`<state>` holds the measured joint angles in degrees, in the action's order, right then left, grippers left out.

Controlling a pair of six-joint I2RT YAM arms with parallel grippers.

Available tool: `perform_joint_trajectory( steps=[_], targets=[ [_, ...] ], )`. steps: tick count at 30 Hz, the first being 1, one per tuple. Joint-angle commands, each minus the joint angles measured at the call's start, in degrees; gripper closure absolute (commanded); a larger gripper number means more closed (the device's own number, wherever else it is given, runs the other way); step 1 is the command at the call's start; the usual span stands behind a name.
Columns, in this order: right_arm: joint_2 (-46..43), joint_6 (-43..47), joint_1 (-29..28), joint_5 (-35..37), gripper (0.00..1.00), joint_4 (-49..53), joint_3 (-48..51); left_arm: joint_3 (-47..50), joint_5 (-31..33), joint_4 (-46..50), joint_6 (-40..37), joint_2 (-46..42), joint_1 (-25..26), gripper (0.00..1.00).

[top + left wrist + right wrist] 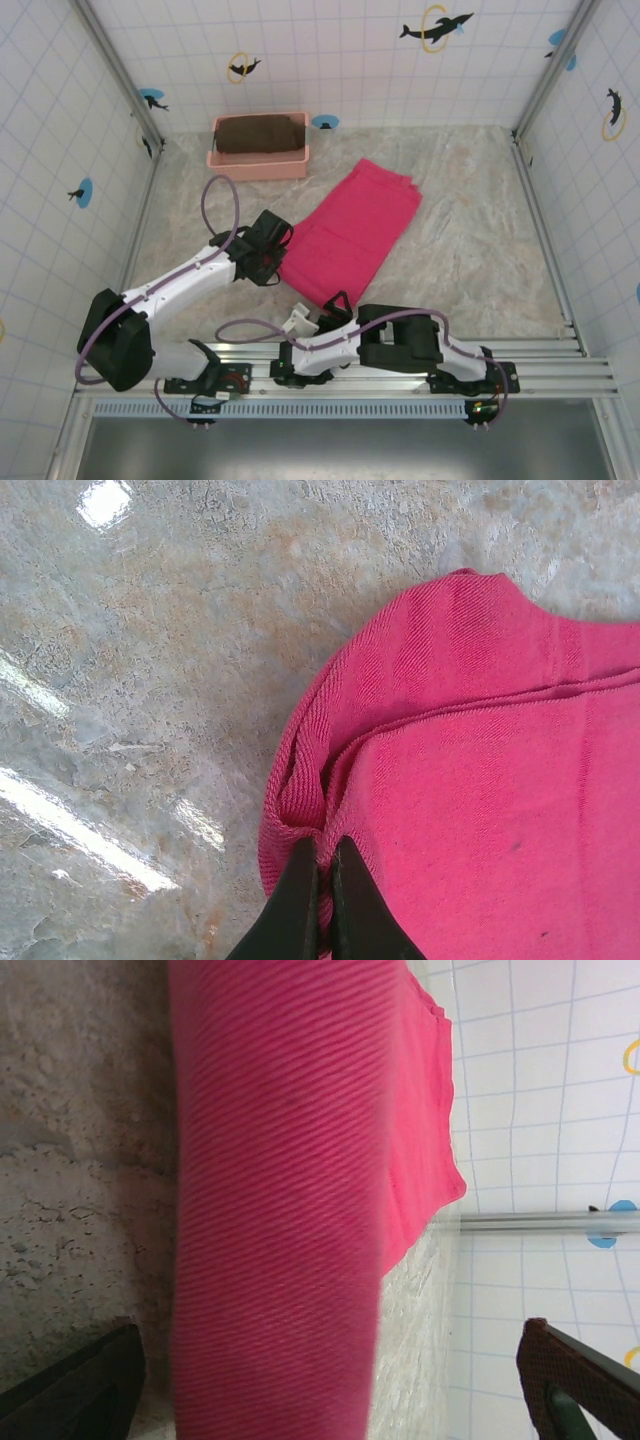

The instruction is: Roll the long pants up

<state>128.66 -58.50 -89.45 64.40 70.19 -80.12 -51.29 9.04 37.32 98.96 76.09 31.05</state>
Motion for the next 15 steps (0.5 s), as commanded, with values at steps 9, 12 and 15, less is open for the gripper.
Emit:
perform_joint_trajectory(
  steps=[9, 12, 15],
  targets=[
    [6.0, -4.6, 3.6, -0.3, 0.11, 3.6, -3.4, -1.2, 2.2, 4.7, -0.2, -2.3, -0.6, 1.00],
    [5.8, -3.7, 4.0, -0.6, 0.30, 2.8, -3.6, -1.4, 2.6, 5.2, -0.1, -2.6, -0.7, 1.00],
    [6.3, -3.2, 4.6, -1.1, 0.45, 2.5, -4.0, -1.7, 2.7, 5.6, 0.3, -2.8, -0.7, 1.00]
  ],
)
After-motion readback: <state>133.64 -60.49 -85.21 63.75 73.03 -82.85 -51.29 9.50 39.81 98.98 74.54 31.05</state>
